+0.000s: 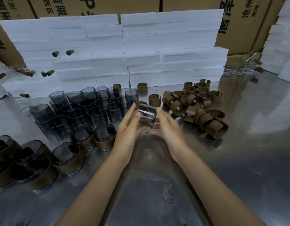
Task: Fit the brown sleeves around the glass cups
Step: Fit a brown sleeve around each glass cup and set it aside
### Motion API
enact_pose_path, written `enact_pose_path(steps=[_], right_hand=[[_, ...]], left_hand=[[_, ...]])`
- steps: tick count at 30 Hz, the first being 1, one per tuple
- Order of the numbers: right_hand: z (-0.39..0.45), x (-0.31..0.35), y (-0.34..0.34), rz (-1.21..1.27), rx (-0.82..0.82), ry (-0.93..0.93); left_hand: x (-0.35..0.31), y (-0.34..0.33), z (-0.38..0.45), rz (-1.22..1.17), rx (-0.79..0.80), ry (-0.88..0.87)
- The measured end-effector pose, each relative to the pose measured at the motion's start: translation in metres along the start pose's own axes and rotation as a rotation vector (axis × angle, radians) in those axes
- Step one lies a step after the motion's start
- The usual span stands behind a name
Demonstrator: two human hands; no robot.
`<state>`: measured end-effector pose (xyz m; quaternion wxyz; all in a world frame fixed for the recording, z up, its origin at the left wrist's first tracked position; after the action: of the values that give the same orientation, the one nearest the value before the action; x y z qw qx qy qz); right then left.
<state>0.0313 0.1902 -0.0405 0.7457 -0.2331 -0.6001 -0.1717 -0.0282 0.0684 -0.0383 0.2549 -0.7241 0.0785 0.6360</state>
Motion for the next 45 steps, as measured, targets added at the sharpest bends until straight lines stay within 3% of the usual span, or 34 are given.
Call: enact_pose_path(steps=[3, 6, 11, 14, 17, 20, 25, 30, 35, 41, 45], right_hand=[[-0.006, 0.010, -0.006, -0.237, 0.023, 0.222], [-0.011, 0.015, -0.005, -0.365, -0.029, 0.333], [-0.011, 0.021, 0.004, -0.455, -0.093, 0.392], [-0.010, 0.022, 0.005, -0.459, -0.089, 0.424], [-0.002, 0.016, 0.009, -0.349, -0.099, 0.354], [0.024, 0.014, 0.005, -0.493, -0.068, 0.300], [0.084, 0.019, -0.035, -0.875, 0.262, 0.303], [0.115, 0.007, -0.048, -0.916, 0.485, 0.159], [0.121, 0.008, -0.041, -1.082, 0.454, 0.148], [0.109, 0.019, -0.017, -1.487, 0.313, 0.106], [0.095, 0.011, -0.012, -1.423, 0.438, -0.015]], left_hand=[[-0.001, -0.002, 0.003, -0.178, 0.079, 0.030], [0.002, -0.005, 0.001, -0.209, 0.102, 0.100], [0.010, -0.012, -0.001, -0.087, 0.203, 0.179], [0.012, -0.007, 0.002, -0.062, 0.163, 0.187], [0.011, 0.001, 0.005, -0.124, 0.096, 0.189], [0.010, 0.008, 0.009, -0.206, 0.027, 0.176], [0.012, 0.013, 0.012, -0.307, -0.041, 0.149], [0.011, 0.020, 0.014, -0.352, -0.115, 0.123], [0.014, 0.021, 0.016, -0.365, -0.106, 0.118], [0.014, 0.022, 0.017, -0.357, -0.094, 0.127], [0.012, 0.023, 0.015, -0.354, -0.084, 0.129]])
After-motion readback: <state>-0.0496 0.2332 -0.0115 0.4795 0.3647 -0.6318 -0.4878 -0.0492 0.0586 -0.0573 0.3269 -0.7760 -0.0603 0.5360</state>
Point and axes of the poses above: each hand's wrist, its own z-axis towards the middle knuckle, its own y-axis out of the back of the hand, x = y × z, the point moved 6 cm from there along z, towards the middle knuckle, and after that the axes turned 9 degrees about y, right-handed, at the moved point
